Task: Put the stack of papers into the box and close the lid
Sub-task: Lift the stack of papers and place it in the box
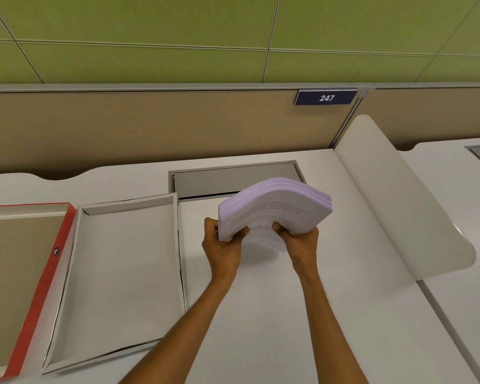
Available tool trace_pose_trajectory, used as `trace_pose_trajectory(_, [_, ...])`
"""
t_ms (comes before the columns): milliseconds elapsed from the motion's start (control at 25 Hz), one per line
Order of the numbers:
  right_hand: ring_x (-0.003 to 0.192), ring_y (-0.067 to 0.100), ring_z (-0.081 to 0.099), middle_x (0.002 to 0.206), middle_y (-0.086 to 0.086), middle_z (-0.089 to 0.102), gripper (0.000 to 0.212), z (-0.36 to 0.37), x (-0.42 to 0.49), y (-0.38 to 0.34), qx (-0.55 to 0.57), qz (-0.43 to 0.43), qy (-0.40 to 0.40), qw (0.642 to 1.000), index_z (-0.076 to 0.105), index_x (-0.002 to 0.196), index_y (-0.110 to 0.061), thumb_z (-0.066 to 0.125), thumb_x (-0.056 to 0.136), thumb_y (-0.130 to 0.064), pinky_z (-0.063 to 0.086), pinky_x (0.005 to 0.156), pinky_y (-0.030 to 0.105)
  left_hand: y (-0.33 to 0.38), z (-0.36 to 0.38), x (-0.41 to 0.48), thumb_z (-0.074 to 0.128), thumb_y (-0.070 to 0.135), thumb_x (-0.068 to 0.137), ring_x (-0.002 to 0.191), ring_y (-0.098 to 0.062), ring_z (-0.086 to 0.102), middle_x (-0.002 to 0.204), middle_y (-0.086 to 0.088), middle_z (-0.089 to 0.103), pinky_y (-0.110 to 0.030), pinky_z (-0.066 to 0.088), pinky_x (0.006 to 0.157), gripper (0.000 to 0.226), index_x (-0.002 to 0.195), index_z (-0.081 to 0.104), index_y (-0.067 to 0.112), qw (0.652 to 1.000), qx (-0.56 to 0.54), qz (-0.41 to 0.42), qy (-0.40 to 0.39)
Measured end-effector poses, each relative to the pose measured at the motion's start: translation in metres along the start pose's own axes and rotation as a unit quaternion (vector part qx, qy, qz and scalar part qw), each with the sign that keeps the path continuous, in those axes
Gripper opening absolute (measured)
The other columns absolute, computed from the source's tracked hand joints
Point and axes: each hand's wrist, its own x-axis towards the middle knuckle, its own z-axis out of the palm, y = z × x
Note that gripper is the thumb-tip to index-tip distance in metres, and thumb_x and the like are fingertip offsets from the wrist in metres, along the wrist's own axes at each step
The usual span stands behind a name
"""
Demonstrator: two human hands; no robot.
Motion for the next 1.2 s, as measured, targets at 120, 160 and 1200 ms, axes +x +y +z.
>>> trace_pose_trajectory(120, [0.096, 0.016, 0.072, 0.101, -0.005, 0.075, 0.059, -0.002, -0.005, 0.011, 0.003, 0.026, 0.003, 1.000, 0.065, 0.116, -0.022, 0.091, 0.063, -0.018, 0.063, 0.075, 0.032, -0.011, -0.002, -0.004, 0.089, 0.011, 0.067, 0.088, 0.008, 0.064, 0.089, 0.021, 0.062, -0.014, 0.058, 0.068, 0.064, 0.090, 0.049, 0.054, 1.000, 0.012, -0.007, 0.008])
trace_pose_trajectory(160, [0.097, 0.015, 0.072, 0.102, -0.005, 0.074, 0.062, -0.002, -0.007, 0.013, 0.003, 0.032, 0.005, 0.999, 0.064, 0.118, -0.021, 0.092, 0.063, -0.020, 0.063, 0.075, 0.032, -0.013, -0.002, -0.005, 0.089, 0.011, 0.068, 0.089, 0.006, 0.065, 0.091, 0.017, 0.062, -0.017, 0.060, 0.070, 0.061, 0.091, 0.048, 0.049, 1.000, 0.014, -0.011, 0.009])
trace_pose_trajectory(1200, [0.097, 0.007, 0.067, 0.108, -0.008, 0.068, 0.058, 0.016, -0.005, 0.003, -0.060, 0.043, 0.062, 0.995, 0.055, 0.115, -0.035, 0.087, 0.069, -0.020, 0.060, 0.075, 0.022, -0.002, -0.007, 0.013, 0.086, 0.017, 0.072, 0.087, -0.003, 0.068, 0.099, 0.015, 0.068, -0.014, 0.057, 0.066, 0.049, 0.099, 0.057, 0.046, 0.998, 0.024, -0.052, -0.020])
